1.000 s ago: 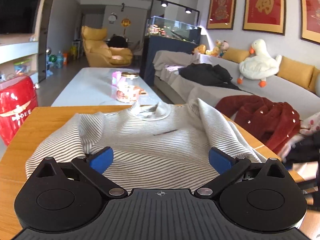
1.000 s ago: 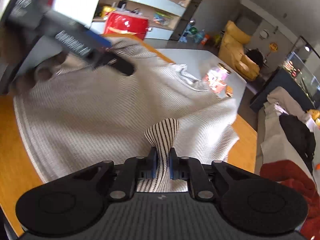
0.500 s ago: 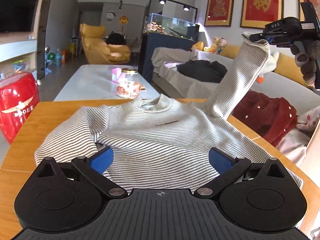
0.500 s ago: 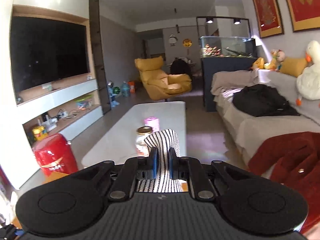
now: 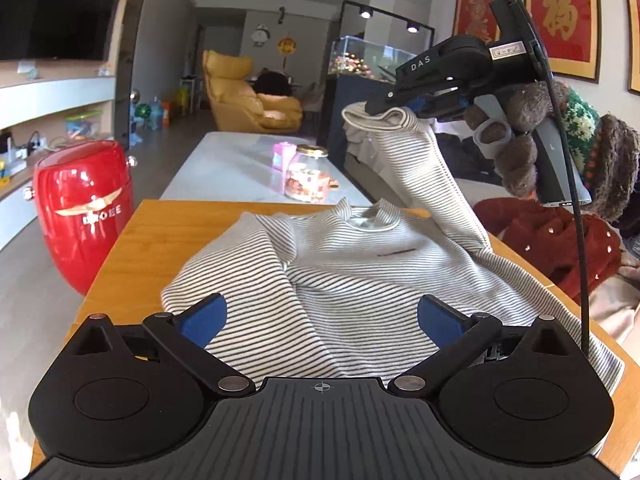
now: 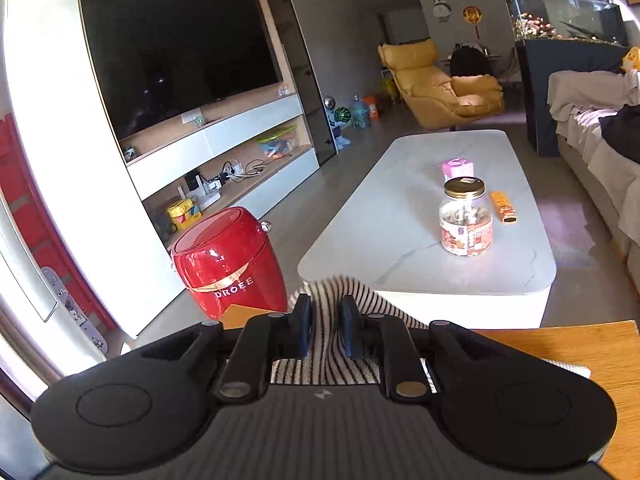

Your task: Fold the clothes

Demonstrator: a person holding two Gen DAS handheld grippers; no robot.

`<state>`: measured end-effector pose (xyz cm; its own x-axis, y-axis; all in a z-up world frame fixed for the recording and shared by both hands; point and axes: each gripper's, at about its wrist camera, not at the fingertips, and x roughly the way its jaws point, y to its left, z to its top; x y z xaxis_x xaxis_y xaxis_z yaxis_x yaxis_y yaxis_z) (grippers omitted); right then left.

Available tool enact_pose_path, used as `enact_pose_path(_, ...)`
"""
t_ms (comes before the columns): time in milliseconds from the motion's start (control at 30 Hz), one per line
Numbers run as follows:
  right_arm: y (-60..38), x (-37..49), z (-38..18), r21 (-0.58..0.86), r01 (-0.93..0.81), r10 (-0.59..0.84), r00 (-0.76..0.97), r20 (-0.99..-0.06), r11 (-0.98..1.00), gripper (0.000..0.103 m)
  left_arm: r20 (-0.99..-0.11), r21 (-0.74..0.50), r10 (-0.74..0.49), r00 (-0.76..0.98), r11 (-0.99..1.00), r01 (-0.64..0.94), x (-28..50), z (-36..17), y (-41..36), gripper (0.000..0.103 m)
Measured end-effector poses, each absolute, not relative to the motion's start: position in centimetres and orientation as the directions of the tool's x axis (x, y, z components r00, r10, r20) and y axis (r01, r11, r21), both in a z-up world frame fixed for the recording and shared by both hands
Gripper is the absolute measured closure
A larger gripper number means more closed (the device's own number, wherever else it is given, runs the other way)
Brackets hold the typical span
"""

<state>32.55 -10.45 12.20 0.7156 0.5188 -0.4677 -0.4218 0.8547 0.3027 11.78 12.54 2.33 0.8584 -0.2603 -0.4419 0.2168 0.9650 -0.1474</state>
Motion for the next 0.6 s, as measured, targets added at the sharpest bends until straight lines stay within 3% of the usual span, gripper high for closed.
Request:
enact_pose_path(100,-11.0,32.2,12.1,0.305,-0.410,0.510,0.724,-0.464,0.860,0.071,-0.441,-0.159,-0.240,0.865,0.969,0.187,11.8,2.4,13.4,0.000)
enact_pose_path(333,-16.2,31.2,9.4,0.236,-0.271,0.357,0.767,-0.534,0.933,0.071,-0.426,-0.199,-0.229,0.875,0.967,0.156,12.6,2.8,14.6,0.000)
enact_pose_path(533,-22.3,30.8,1.4,0.195,-0.064,0.186,0.681,-0.709,0.979,0.071,-0.426,-0.206,-0.228,0.875,0.967,0.151,13.3,2.6,15.1,0.000)
enact_pose_path(600,-23.1,30.0,0.2,0.192,-0.039,0.167,0.684,-0.710,0.981,0.061,-0.430,-0.221,-0.201,0.880,0.969,0.113,13.5,2.8,15.8,0.000)
